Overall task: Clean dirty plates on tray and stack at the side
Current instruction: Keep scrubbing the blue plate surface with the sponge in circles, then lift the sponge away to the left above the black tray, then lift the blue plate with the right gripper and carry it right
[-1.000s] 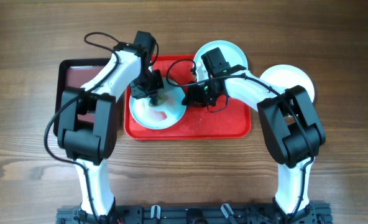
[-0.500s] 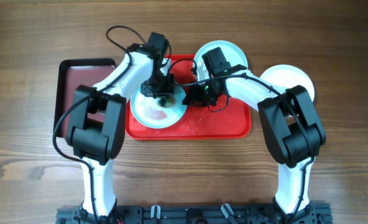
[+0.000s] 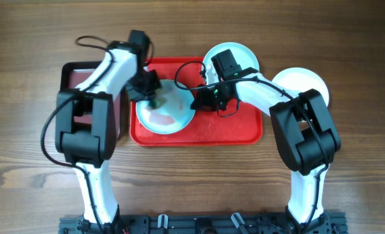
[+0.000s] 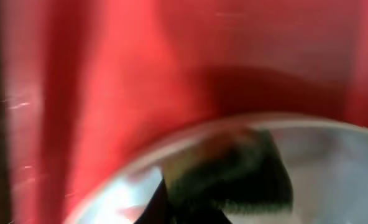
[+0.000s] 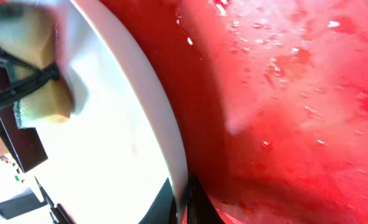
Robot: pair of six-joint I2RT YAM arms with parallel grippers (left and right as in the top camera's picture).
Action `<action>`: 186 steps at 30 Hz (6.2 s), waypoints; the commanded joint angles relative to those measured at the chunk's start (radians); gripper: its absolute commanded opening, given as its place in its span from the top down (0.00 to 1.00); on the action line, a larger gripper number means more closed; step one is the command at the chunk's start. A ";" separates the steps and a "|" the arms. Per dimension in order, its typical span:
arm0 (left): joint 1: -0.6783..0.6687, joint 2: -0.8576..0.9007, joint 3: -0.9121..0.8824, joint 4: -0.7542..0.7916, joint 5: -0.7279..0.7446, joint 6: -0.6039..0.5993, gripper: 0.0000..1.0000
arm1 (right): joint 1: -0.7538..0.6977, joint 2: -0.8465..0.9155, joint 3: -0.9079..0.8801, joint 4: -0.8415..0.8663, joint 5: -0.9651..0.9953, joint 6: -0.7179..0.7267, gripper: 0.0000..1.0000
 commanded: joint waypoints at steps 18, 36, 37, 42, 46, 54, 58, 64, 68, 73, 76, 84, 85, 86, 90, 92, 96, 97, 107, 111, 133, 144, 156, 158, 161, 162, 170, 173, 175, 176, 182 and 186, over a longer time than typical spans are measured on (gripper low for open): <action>-0.153 0.058 -0.145 -0.177 0.071 0.071 0.96 | -0.014 0.036 -0.009 0.050 0.022 -0.012 0.96; -0.326 0.058 -0.233 0.215 -0.018 0.068 0.96 | -0.021 0.036 -0.009 0.053 0.022 -0.011 0.96; -0.319 0.058 -0.233 0.226 -0.041 0.047 0.96 | -0.021 0.036 -0.009 0.053 0.022 -0.011 0.96; -0.250 0.058 -0.233 0.331 -0.184 -0.078 0.96 | -0.021 0.036 -0.009 0.047 0.022 -0.011 0.96; -0.195 0.058 -0.233 0.364 -0.335 -0.186 0.96 | -0.021 0.036 -0.009 0.047 0.022 -0.011 0.96; -0.107 0.058 -0.233 0.112 -0.440 -0.309 0.96 | -0.021 0.036 -0.009 0.048 0.022 -0.011 0.96; -0.111 0.058 -0.233 -0.074 -0.385 -0.293 0.96 | -0.021 0.036 -0.009 0.050 0.022 -0.011 0.96; -0.116 0.058 -0.233 -0.117 0.047 0.121 0.96 | -0.021 0.036 -0.009 0.049 0.022 -0.011 0.96; -0.116 0.058 -0.233 -0.117 0.238 0.270 0.96 | -0.021 0.036 -0.009 0.050 0.022 -0.011 0.96; -0.116 0.058 -0.233 -0.073 0.349 0.323 0.96 | -0.021 0.036 -0.009 0.050 0.022 -0.012 0.96; -0.119 0.058 -0.233 -0.007 0.386 0.323 0.96 | -0.021 0.036 -0.009 0.050 0.022 -0.012 0.96; -0.161 0.058 -0.233 0.191 0.413 0.315 0.96 | -0.021 0.036 -0.009 0.050 0.022 -0.012 0.96; -0.161 0.058 -0.233 0.217 0.372 0.270 0.96 | -0.021 0.036 -0.009 0.050 0.023 -0.012 0.96; -0.160 0.058 -0.233 0.240 0.286 0.193 0.96 | -0.021 0.036 -0.009 0.050 0.023 -0.012 0.96; -0.159 0.058 -0.233 0.280 -0.121 -0.052 0.96 | -0.021 0.036 -0.009 0.050 0.023 -0.013 0.96; -0.159 0.058 -0.233 0.265 -0.310 -0.173 0.96 | -0.021 0.036 -0.009 0.050 0.023 -0.014 0.96; -0.159 0.058 -0.233 0.197 -0.589 -0.387 0.96 | -0.021 0.036 -0.009 0.050 0.026 -0.013 0.96; -0.159 0.058 -0.233 0.187 -0.625 -0.410 0.96 | -0.021 0.036 -0.009 0.050 0.026 -0.013 0.96; -0.159 -0.056 -0.058 0.061 -0.649 -0.315 0.96 | -0.021 0.036 -0.009 0.046 0.030 -0.013 0.96; -0.151 -0.127 0.056 0.002 -0.634 -0.252 0.96 | -0.021 0.036 -0.009 0.043 0.030 -0.014 0.96; 0.040 -0.215 0.118 -0.109 -0.434 -0.148 0.96 | 0.068 -0.004 -0.006 0.036 0.264 0.062 0.96; 0.040 -0.211 0.089 -0.080 -0.386 -0.149 0.96 | 0.115 -0.365 -0.006 -0.194 0.739 0.004 0.96; 0.040 -0.200 0.079 -0.081 -0.325 -0.148 0.96 | 0.352 -0.455 -0.006 -0.212 1.360 -0.069 0.96; 0.038 -0.200 0.079 -0.082 -0.321 -0.148 0.96 | 0.382 -0.455 -0.006 -0.202 1.424 -0.114 0.96; 0.036 -0.200 0.079 -0.084 -0.317 -0.148 0.96 | 0.422 -0.455 -0.006 -0.154 1.498 -0.259 0.96; 0.034 -0.200 0.079 -0.085 -0.318 -0.148 0.96 | 0.432 -0.455 -0.006 -0.137 1.520 -0.308 0.96; 0.034 -0.200 0.079 -0.084 -0.303 -0.148 0.96 | 0.504 -0.455 -0.006 -0.030 1.870 -0.449 0.96; 0.034 -0.200 0.079 -0.083 -0.303 -0.148 0.96 | 0.532 -0.455 -0.006 0.040 1.992 -0.497 0.96; 0.034 -0.200 0.079 -0.084 -0.302 -0.148 0.96 | 0.549 -0.455 -0.006 0.093 2.048 -0.549 0.96; 0.034 -0.200 0.079 -0.084 -0.302 -0.148 0.96 | 0.556 -0.455 -0.006 0.127 2.067 -0.585 0.96; 0.034 -0.200 0.079 -0.084 -0.296 -0.148 0.96 | 0.565 -0.455 -0.006 0.275 2.123 -0.752 0.96; 0.034 -0.200 0.079 -0.083 -0.295 -0.148 0.96 | 0.565 -0.455 -0.006 0.303 2.133 -0.780 0.96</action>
